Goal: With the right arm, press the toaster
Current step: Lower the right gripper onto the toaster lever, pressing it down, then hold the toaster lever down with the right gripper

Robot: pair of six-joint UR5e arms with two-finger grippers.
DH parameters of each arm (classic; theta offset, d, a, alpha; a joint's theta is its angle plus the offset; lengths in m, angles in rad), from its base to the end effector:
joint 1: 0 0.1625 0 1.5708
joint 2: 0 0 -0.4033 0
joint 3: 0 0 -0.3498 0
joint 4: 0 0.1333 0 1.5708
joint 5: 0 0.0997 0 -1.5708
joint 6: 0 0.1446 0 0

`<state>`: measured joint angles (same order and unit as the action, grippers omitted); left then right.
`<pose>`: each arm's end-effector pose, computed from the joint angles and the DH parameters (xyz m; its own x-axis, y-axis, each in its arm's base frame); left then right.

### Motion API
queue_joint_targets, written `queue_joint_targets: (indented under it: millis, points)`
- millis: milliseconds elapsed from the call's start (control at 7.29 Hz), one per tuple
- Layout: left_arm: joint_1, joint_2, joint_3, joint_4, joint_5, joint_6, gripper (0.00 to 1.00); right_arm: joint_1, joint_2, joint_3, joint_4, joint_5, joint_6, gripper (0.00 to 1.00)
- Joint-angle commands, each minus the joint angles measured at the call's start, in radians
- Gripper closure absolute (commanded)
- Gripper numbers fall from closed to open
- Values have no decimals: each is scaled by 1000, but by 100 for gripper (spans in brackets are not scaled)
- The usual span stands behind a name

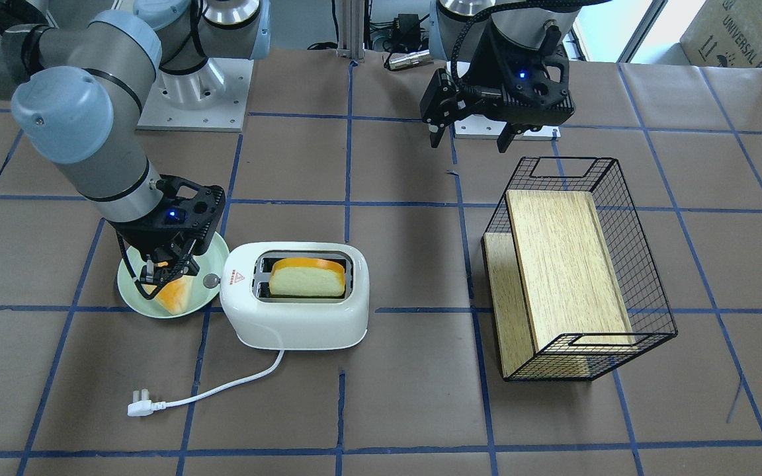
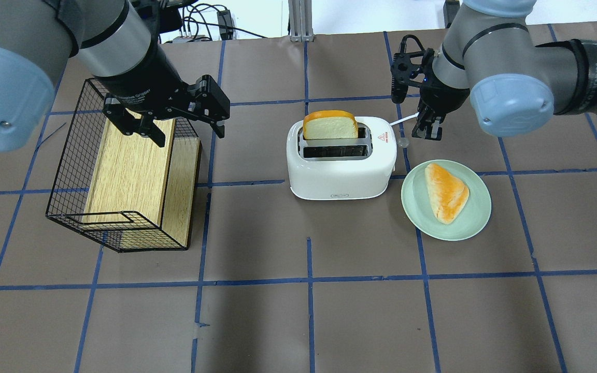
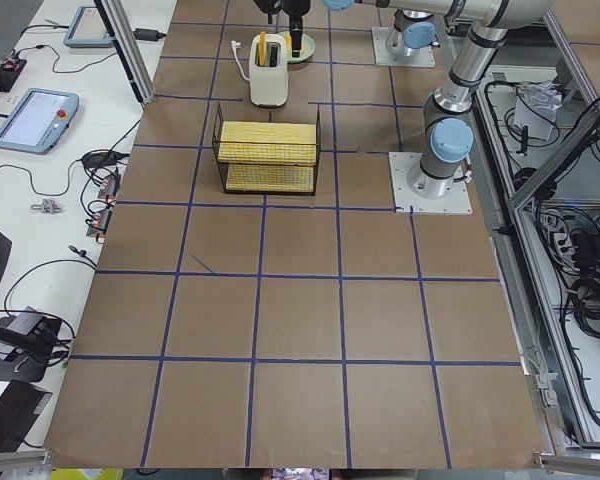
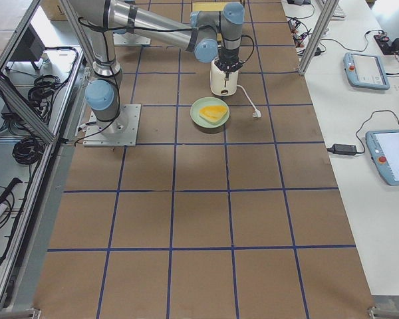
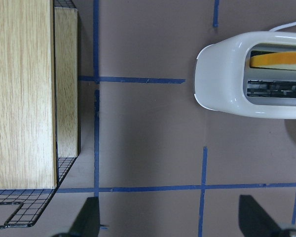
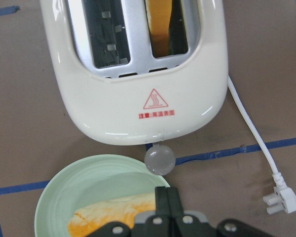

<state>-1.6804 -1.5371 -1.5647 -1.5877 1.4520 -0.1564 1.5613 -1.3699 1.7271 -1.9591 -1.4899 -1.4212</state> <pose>-0.1975 -0.4198 0.4382 -0.9917 -0.0448 0.1206 -0.0457 0.9989 -0.0041 0.1401 -0.5137 0.2944 -0.1579 -0.9873 0.0187 -0.9842 0.1558 -0.0845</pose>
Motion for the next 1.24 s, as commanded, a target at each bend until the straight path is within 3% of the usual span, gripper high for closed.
queue_joint_targets:
  millis: [0, 1098]
  points:
    - [-1, 0, 0, 0, 1, 0, 0, 0, 21, 3, -1, 7, -2, 92]
    - [1, 0, 0, 0, 1, 0, 0, 2, 109, 3, -3, 10, -2, 93]
